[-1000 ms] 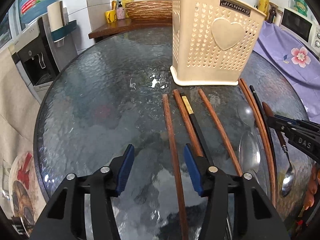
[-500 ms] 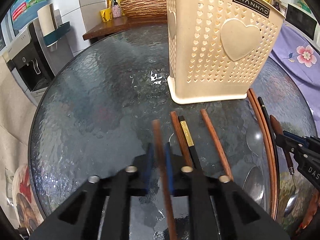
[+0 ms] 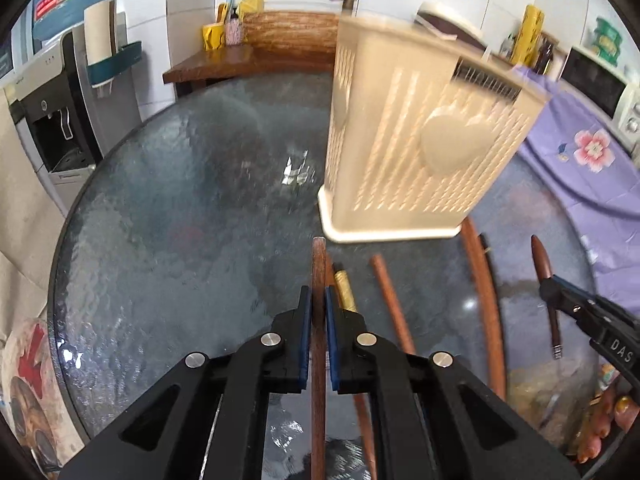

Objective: Organize utensils
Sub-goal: 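Grasp a brown wooden chopstick with the left gripper while the right gripper lifts the spoon, then carry the chopstick and spoon to the cream holder and insert both into it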

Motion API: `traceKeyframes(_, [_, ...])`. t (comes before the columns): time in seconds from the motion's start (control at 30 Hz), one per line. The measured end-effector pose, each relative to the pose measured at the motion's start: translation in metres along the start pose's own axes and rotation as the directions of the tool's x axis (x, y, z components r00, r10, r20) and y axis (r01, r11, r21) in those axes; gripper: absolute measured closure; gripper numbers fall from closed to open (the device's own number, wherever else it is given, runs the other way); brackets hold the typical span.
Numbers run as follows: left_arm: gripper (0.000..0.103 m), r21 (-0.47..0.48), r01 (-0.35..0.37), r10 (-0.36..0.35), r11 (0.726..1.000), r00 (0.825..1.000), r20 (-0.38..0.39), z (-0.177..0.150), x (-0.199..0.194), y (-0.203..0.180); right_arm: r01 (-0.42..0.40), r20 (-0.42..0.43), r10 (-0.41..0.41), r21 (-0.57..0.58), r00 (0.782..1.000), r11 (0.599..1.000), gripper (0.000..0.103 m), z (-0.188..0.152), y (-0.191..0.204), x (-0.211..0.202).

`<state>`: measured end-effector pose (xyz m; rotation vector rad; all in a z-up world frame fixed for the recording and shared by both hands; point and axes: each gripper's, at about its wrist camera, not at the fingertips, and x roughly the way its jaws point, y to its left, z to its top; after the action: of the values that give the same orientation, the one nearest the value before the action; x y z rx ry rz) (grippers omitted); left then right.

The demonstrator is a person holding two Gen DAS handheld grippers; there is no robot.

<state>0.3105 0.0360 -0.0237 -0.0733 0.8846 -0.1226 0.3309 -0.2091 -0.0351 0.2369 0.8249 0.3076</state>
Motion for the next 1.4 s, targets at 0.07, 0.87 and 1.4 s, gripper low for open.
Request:
traceKeyframes(0.07, [0.096,0.001,0.013,-0.013,1.000,0.999,0.031,0.004,-0.013,-0.001,-0.037,0.022,0.037,-0.001,0.999,0.999,0.089,0.002,0.001,-0.012])
traceKeyframes(0.87, [0.096,0.043,0.111,-0.119,0.993,0.951,0.285,0.008,-0.137,-0.008,-0.132,0.177,0.162,-0.167,0.971,0.977,0.089,0.003,0.034,-0.104])
traceKeyframes(1.4, [0.096,0.065,0.155,-0.168,0.986,0.923,0.347,0.059,-0.167,-0.016,-0.157,0.182,0.196,-0.206,0.964,0.966,0.089,0.046,0.045,-0.120])
